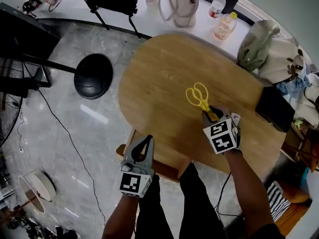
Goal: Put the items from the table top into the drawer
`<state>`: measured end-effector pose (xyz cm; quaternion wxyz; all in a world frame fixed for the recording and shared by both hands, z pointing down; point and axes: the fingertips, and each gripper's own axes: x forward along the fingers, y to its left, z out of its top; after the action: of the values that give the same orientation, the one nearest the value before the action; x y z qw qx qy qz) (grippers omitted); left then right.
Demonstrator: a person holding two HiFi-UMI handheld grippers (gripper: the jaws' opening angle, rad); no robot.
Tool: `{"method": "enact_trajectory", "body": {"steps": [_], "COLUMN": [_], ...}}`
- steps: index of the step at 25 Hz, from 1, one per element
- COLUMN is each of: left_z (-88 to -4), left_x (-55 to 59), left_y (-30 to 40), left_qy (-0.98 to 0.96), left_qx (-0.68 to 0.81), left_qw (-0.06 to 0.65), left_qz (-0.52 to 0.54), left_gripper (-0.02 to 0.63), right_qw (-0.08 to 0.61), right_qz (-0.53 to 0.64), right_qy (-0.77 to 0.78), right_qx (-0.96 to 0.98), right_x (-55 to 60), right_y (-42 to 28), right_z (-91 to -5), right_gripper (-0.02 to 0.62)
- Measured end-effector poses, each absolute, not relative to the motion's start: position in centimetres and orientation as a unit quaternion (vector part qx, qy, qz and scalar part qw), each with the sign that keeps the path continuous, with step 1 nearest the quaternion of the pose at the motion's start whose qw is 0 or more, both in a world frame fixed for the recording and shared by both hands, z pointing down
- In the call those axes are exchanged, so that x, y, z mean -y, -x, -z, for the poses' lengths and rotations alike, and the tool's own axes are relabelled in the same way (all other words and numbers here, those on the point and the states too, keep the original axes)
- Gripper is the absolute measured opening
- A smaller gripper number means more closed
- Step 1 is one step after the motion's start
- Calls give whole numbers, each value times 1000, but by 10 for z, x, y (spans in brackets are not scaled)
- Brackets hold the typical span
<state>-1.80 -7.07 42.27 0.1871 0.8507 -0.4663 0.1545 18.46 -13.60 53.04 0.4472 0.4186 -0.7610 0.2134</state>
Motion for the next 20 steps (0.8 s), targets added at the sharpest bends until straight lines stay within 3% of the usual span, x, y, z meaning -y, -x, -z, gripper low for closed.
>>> {"method": "enact_trajectory", "body": {"steps": [10, 20], "left_z": [-428, -448], "left_x": [30, -37], "left_y": [42, 126], "left_qy": [-816, -831], "left_qx": [518, 490], "left_qw": [218, 200], "left_qz": [-133, -168], "left_gripper": [18, 18], "right_qw": [423, 446], "right_qz": [-183, -138], "right_qy": [-406, -373], "right_qx": [789, 802], "right_x": [70, -13], "right_y": [-131, -28], "right_z": [-501, -512], "right_gripper": [107, 107]}}
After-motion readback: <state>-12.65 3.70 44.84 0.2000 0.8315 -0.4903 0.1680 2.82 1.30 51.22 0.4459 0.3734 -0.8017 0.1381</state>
